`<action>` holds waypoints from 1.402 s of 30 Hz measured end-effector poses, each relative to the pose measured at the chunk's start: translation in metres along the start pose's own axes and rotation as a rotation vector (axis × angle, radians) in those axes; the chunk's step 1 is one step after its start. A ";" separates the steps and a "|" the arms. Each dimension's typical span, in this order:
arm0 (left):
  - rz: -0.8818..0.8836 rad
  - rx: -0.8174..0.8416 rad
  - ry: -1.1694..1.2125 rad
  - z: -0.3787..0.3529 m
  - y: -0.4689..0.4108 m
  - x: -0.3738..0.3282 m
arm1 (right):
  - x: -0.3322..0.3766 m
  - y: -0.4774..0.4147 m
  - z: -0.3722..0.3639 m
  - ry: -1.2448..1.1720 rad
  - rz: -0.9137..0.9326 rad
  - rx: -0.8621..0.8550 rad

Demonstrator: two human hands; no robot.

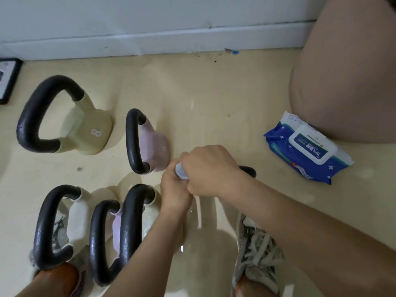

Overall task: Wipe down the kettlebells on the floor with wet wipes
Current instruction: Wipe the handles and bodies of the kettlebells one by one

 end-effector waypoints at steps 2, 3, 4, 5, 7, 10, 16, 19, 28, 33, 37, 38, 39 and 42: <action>-0.073 0.032 -0.058 0.011 0.004 -0.001 | -0.014 0.009 -0.005 -0.042 -0.059 -0.086; -0.144 0.067 -0.095 0.015 0.008 -0.013 | -0.019 0.014 -0.010 -0.034 -0.086 -0.144; -0.230 0.106 -0.146 0.015 0.012 -0.023 | -0.025 0.020 -0.015 -0.020 -0.115 -0.222; -0.323 0.165 -0.244 0.012 0.016 -0.035 | -0.032 0.025 -0.019 -0.013 -0.150 -0.280; -0.487 0.294 -0.525 0.000 0.021 -0.051 | -0.052 0.038 -0.025 -0.090 -0.197 -0.399; -0.542 0.480 -0.893 -0.015 0.015 -0.063 | -0.079 0.049 -0.036 -0.282 -0.194 -0.545; -0.720 0.543 -0.962 -0.054 0.019 -0.088 | -0.109 0.052 -0.079 -1.266 -0.292 -0.513; -0.821 0.475 -1.142 -0.064 0.022 -0.092 | -0.102 0.041 -0.089 -1.600 -0.331 -0.417; -0.847 0.806 -1.604 -0.143 0.024 -0.101 | -0.128 0.072 -0.112 -1.360 -0.574 -0.102; -0.661 1.149 -1.887 -0.168 0.017 -0.075 | -0.145 0.093 -0.118 -1.884 -0.549 0.041; -0.669 1.142 -1.924 -0.164 0.022 -0.073 | -0.163 0.090 -0.116 -1.926 -0.576 -0.013; -0.688 1.089 -1.853 -0.160 0.022 -0.080 | -0.163 0.087 -0.111 -1.907 -0.584 -0.057; -0.727 1.004 -1.765 -0.156 0.020 -0.087 | -0.164 0.086 -0.105 -1.883 -0.597 -0.118; -0.782 0.683 -1.335 -0.107 0.020 -0.107 | -0.154 0.080 -0.079 -1.780 -0.568 -0.252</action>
Point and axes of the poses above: each hand's wrist, its own y-axis away from the middle knuckle, its own z-axis out of the back of the hand, x = y × z, the point moved 7 cm from there along -y, towards the middle knuckle, and after that the axes turned 8 degrees about -z, right-handed, at the moved point
